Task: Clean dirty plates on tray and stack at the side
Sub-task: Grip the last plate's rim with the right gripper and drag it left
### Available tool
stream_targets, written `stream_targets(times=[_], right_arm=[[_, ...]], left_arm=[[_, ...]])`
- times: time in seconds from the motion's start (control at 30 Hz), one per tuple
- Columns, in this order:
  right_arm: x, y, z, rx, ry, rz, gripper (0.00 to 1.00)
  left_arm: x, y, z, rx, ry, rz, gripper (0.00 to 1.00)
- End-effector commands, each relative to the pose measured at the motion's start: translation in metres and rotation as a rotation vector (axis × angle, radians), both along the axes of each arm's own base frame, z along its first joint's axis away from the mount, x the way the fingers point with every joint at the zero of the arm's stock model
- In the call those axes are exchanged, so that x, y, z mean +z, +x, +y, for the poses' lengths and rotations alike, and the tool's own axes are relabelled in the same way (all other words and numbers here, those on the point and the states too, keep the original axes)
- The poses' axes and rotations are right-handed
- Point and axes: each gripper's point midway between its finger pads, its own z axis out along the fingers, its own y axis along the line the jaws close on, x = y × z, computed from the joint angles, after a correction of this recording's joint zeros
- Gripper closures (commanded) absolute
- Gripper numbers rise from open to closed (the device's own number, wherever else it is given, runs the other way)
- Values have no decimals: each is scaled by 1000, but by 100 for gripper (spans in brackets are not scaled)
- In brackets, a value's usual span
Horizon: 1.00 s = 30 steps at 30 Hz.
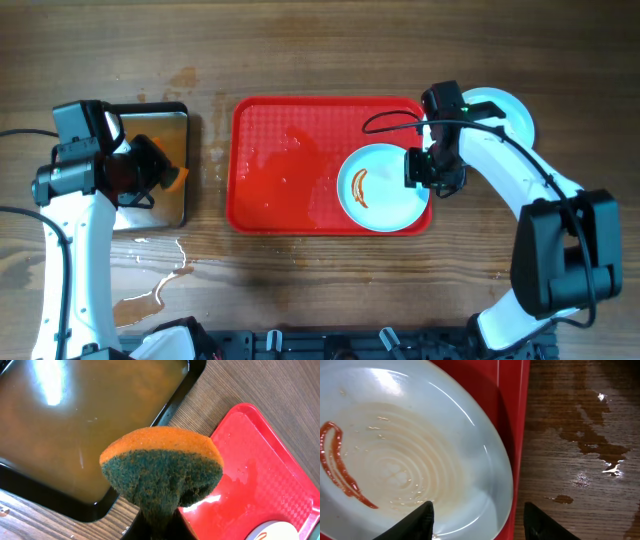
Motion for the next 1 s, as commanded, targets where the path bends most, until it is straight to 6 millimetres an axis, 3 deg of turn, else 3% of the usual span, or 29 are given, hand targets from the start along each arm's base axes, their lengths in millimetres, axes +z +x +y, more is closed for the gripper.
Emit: stream_targets(times=[0.0, 0.17, 0.3, 0.5, 0.73, 0.9, 0.97], right_arm=[[-15, -6, -2, -18, -22, 51, 42], [-15, -7, 2, -18, 0, 58, 43], [-15, -7, 3, -18, 9, 61, 52], [-15, -15, 14, -18, 67, 97, 52], [-33, -26, 17, -29, 67, 106, 51], [-35, -19, 28, -27, 77, 65, 54], [-34, -14, 39, -19, 104, 41, 61]], left_arm=[[7, 1, -1, -19, 4, -26, 96], [7, 1, -1, -19, 4, -27, 96], [7, 1, -1, -19, 4, -26, 96], [7, 1, -1, -19, 4, -26, 96], [7, 1, -1, -19, 4, -26, 96], [7, 1, -1, -19, 4, -27, 96], [7, 1, -1, -18, 4, -27, 96]])
